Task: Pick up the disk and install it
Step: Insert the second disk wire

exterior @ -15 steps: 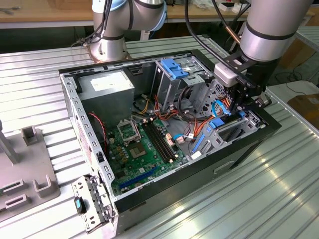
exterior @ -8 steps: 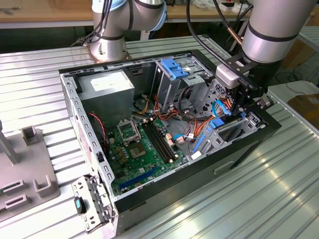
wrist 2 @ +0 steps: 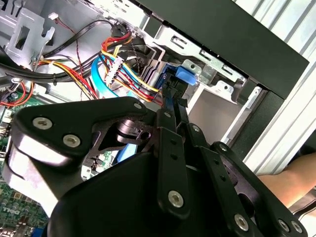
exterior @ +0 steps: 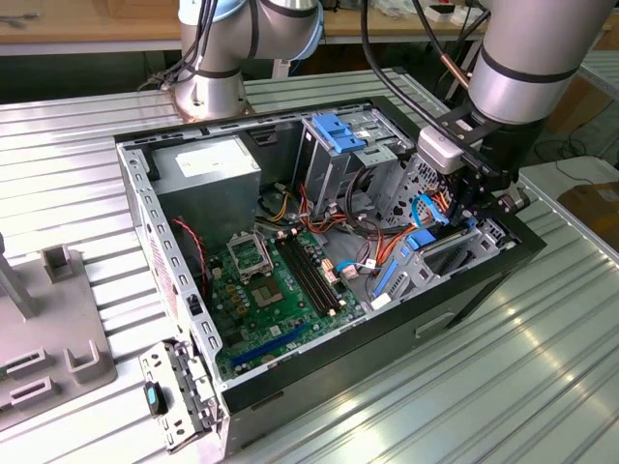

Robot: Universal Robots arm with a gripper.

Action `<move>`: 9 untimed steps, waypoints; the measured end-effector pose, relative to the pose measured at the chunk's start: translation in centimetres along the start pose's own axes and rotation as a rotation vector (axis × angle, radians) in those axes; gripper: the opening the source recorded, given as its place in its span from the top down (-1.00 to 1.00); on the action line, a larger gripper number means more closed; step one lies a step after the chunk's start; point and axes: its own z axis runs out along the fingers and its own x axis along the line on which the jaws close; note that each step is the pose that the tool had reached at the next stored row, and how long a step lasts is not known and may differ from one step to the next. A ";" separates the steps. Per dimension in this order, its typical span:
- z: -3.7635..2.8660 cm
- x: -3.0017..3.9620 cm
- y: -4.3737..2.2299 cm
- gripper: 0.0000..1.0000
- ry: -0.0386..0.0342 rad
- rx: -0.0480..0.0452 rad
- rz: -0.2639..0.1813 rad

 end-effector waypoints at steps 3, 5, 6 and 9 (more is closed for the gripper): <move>0.00 0.01 0.00 0.68 -0.0012 0.0000 0.000; -0.02 0.00 0.00 0.68 -0.0140 0.0004 0.004; -0.04 0.00 -0.01 0.68 -0.0186 0.0006 0.006; -0.03 0.10 -0.04 0.68 -0.0269 0.0008 0.008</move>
